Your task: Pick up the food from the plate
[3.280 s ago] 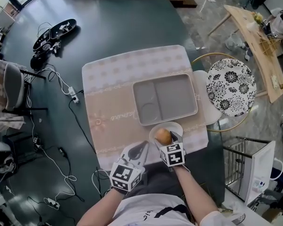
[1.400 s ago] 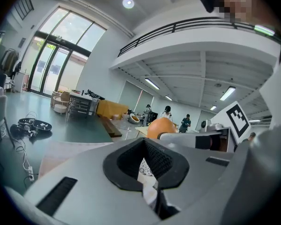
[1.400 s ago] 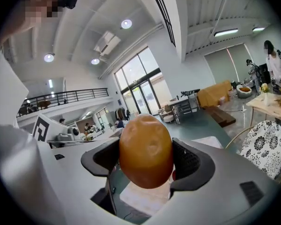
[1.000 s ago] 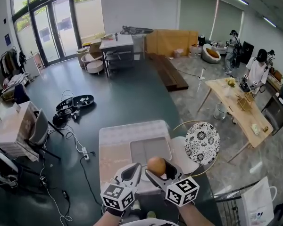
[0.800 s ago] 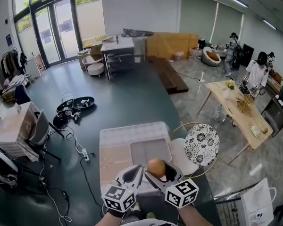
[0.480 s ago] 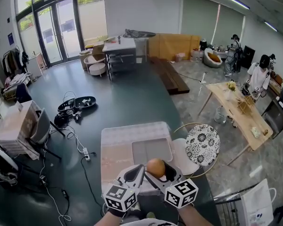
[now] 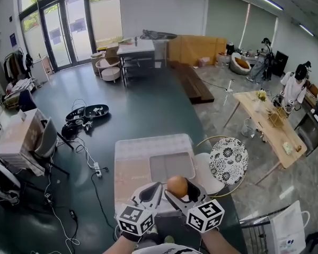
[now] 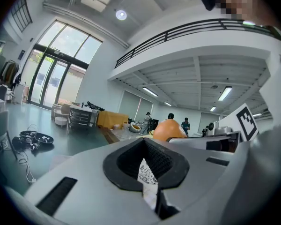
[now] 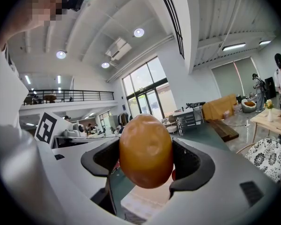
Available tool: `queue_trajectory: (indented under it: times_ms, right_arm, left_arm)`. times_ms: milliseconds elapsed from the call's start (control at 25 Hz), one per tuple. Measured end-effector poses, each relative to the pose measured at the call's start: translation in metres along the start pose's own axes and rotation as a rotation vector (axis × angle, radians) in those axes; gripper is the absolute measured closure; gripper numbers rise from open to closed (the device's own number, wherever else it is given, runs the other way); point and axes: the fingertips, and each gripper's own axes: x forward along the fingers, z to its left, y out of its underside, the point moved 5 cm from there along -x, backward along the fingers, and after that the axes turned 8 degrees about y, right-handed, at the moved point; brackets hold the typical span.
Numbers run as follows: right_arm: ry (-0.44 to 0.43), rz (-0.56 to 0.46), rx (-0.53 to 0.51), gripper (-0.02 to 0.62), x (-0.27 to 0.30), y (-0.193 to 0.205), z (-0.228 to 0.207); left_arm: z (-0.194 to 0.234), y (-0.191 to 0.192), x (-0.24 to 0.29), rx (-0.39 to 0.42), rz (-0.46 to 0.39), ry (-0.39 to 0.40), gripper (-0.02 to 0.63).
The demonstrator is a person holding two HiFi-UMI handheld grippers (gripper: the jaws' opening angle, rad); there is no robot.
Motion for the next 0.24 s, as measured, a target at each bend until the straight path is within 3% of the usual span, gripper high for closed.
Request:
queue_trajectory:
  times_ms: [240]
  right_arm:
    - [0.001, 0.003, 0.001, 0.278, 0.0011, 0.0019, 0.0019]
  left_arm:
    - [0.0023, 0.0016, -0.002, -0.006, -0.002, -0.004, 0.601]
